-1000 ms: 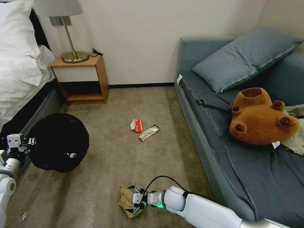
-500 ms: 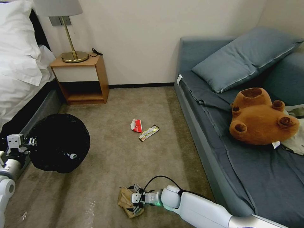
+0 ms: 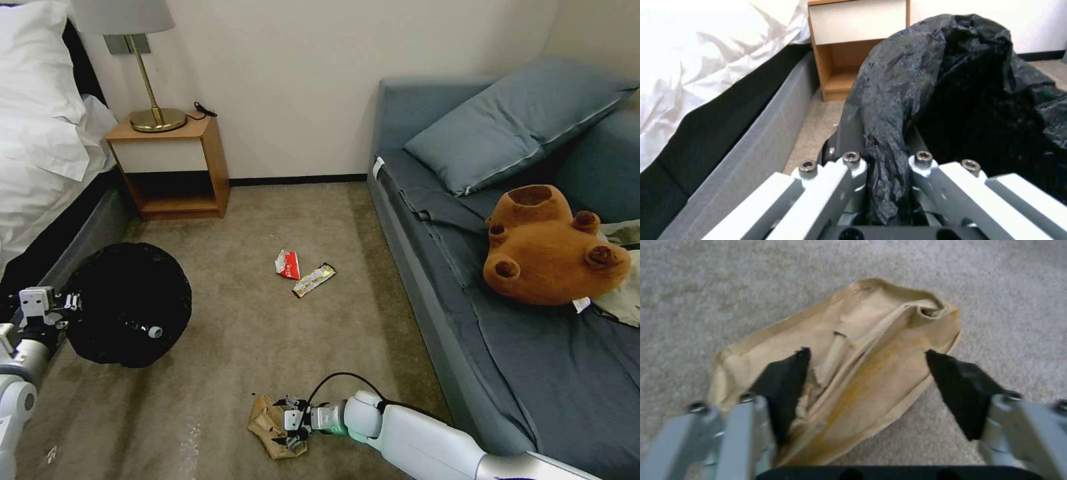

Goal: Pick up the trash bin, then pick up the garbage on the floor and place it into the trash bin.

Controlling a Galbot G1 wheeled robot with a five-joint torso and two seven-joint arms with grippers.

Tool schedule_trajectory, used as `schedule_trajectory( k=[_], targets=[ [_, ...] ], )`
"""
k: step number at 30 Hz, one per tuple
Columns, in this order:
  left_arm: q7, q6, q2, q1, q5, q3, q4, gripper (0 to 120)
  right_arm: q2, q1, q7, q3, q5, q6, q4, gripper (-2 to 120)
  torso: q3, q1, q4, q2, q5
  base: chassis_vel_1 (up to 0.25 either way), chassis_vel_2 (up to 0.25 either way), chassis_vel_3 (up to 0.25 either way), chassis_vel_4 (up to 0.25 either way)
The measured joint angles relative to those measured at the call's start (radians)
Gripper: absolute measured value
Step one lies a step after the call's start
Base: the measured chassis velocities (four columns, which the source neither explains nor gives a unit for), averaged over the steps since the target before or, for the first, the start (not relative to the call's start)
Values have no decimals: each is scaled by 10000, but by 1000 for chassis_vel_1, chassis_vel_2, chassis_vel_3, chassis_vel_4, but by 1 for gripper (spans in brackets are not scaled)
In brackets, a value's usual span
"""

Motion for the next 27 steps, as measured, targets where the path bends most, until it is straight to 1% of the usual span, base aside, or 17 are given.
schedule_trajectory(
  k=[1,2,3,5,6,8,9,11,12,14,15,16,17,18,27],
  targets=[
    [-3,0,-4,9,4,0,-24,5,19,-44,-24,54,-57,37,-39,59,0,0,0,0,0,0,0,0,0],
    [-8,0,-10,20,6,0,-47,5,33,-78,-35,87,-87,49,-56,54,0,0,0,0,0,0,0,0,0],
    [-8,0,-10,20,6,0,-47,5,33,-78,-35,87,-87,49,-56,54,0,0,0,0,0,0,0,0,0],
    [-16,0,-28,73,7,-7,-130,5,43,-179,-62,161,-150,67,-61,42,0,0,0,0,0,0,0,0,0],
    [-16,0,-28,73,7,-7,-130,5,43,-179,-62,161,-150,67,-61,42,0,0,0,0,0,0,0,0,0],
    [-22,0,-36,115,4,-42,-186,5,45,-257,-79,219,-225,92,-63,34,0,0,0,0,0,0,0,0,0],
    [-22,0,-36,115,4,-42,-186,5,45,-257,-79,219,-225,92,-63,34,0,0,0,0,0,0,0,0,0],
    [-24,0,-46,175,-5,-101,-228,5,42,-324,-94,288,-308,115,-66,22,0,0,0,0,0,0,0,0,0],
    [-24,0,-46,175,-5,-101,-228,5,42,-324,-94,288,-308,115,-66,22,0,0,0,0,0,0,0,0,0],
    [-24,-3,-66,245,-5,-166,-257,5,29,-340,-98,337,-325,120,-61,11,0,0,0,0,0,0,0,0,0],
    [-24,-3,-66,245,-5,-166,-257,5,29,-340,-98,337,-325,120,-61,11,0,0,0,0,0,0,0,0,0],
    [-20,-12,-80,291,-5,-200,-283,5,19,-345,-98,354,-325,126,-54,4,0,0,0,0,0,0,0,0,0],
    [-20,-12,-80,291,-5,-200,-283,5,19,-345,-98,354,-325,126,-54,4,0,0,0,0,0,0,0,0,0],
    [-15,-22,-89,325,-7,-229,-296,5,5,-350,-97,375,-326,139,-43,0,0,0,1,0,0,0,0,0,0],
    [5,-103,-103,392,-10,-330,-262,5,-45,-417,-101,571,-377,220,8,0,0,0,0,-1,-1,0,0,0,0]
  ],
)
